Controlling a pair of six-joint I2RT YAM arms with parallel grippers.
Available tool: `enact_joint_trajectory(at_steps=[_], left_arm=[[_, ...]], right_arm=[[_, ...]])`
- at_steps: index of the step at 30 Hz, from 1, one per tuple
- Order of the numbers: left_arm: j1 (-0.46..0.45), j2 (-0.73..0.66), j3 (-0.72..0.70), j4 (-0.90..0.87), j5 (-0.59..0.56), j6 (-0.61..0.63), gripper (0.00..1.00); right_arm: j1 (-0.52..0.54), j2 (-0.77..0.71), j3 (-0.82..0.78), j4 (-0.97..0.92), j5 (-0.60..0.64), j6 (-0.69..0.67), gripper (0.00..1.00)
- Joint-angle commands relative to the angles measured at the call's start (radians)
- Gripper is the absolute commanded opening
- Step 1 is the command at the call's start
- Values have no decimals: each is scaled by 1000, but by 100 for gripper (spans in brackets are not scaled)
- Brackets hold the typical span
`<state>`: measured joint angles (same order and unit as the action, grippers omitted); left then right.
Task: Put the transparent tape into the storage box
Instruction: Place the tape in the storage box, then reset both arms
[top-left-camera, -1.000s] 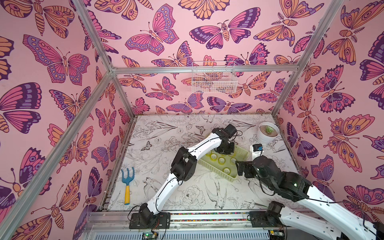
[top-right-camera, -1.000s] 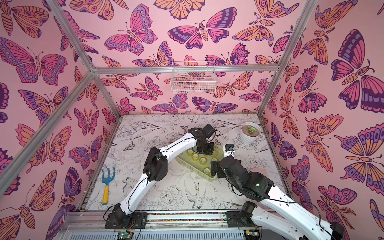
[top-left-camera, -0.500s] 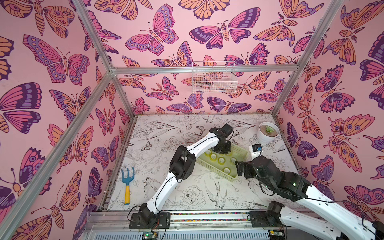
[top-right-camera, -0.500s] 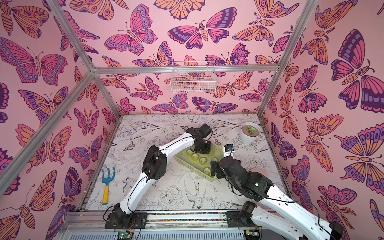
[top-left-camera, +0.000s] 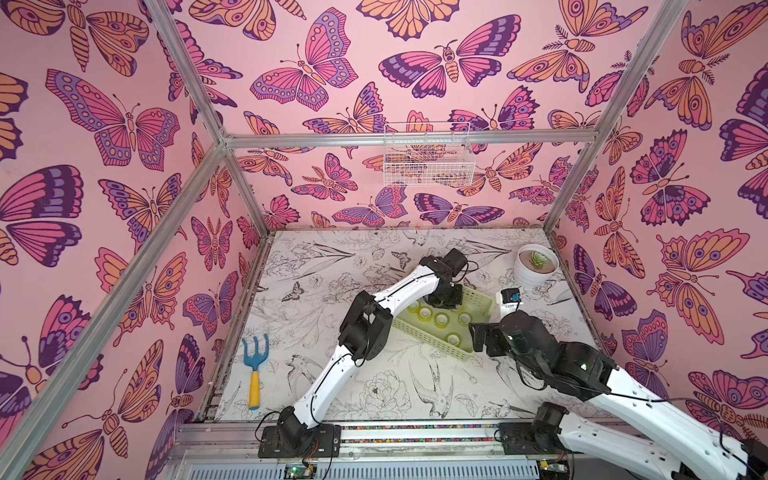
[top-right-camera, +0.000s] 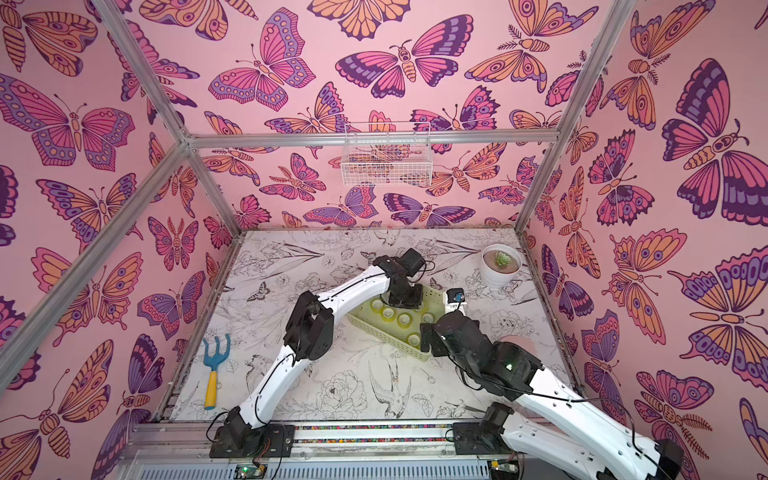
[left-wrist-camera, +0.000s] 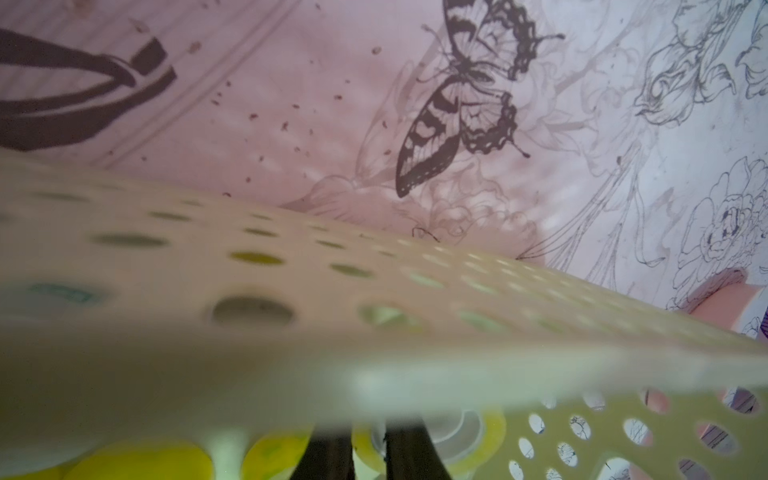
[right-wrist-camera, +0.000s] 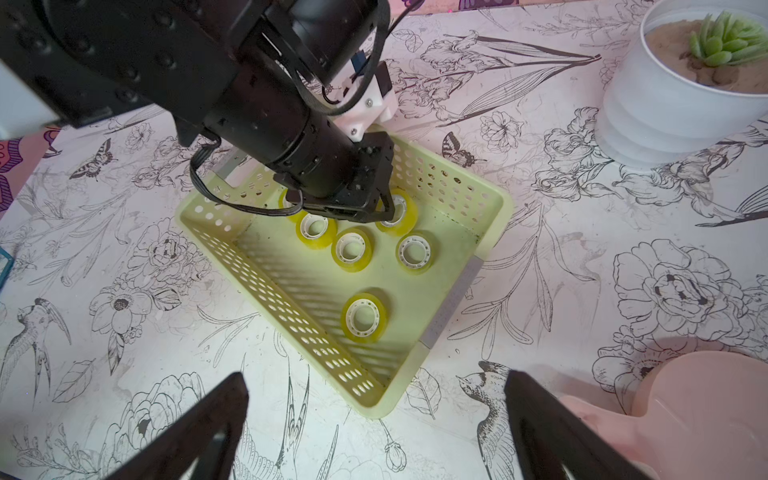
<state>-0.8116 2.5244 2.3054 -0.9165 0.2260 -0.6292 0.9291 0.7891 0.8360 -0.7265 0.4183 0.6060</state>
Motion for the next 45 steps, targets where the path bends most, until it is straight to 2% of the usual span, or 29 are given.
enact_joint_trajectory(at_steps=[1, 11, 13, 14, 19, 28, 30, 35, 41, 42, 45], left_arm=[[0, -3, -7, -51, -8, 7, 11], [19, -3, -52, -50, -57, -7, 17], [19, 2, -55, -50, -51, -6, 22], [19, 5, -57, -50, -46, -6, 27], [19, -7, -54, -50, -33, -4, 39], [8, -105, -58, -51, -12, -15, 40], [6, -146, -74, -50, -15, -15, 43], [7, -280, -159, -48, -78, -6, 57], [36, -431, -295, -44, -165, -7, 89], [43, -456, -317, -42, -180, -9, 99], [75, -545, -399, -30, -237, -10, 100]], right_arm=[[-7, -8, -3, -1, 1, 16, 99], [-7, -19, -6, -4, 1, 23, 99], [-7, -17, -6, -2, -1, 21, 99], [-7, -17, -6, -2, -1, 23, 99], [-7, -17, -9, 1, -2, 24, 99], [-7, -10, -6, 10, 3, 17, 99], [-7, -8, -5, 9, 12, 10, 99], [-7, 1, 0, 27, 45, -7, 99], [-10, 9, -5, 72, 83, -50, 99], [-12, 7, -6, 81, 94, -60, 99], [-13, 0, -16, 113, 167, -93, 99]])
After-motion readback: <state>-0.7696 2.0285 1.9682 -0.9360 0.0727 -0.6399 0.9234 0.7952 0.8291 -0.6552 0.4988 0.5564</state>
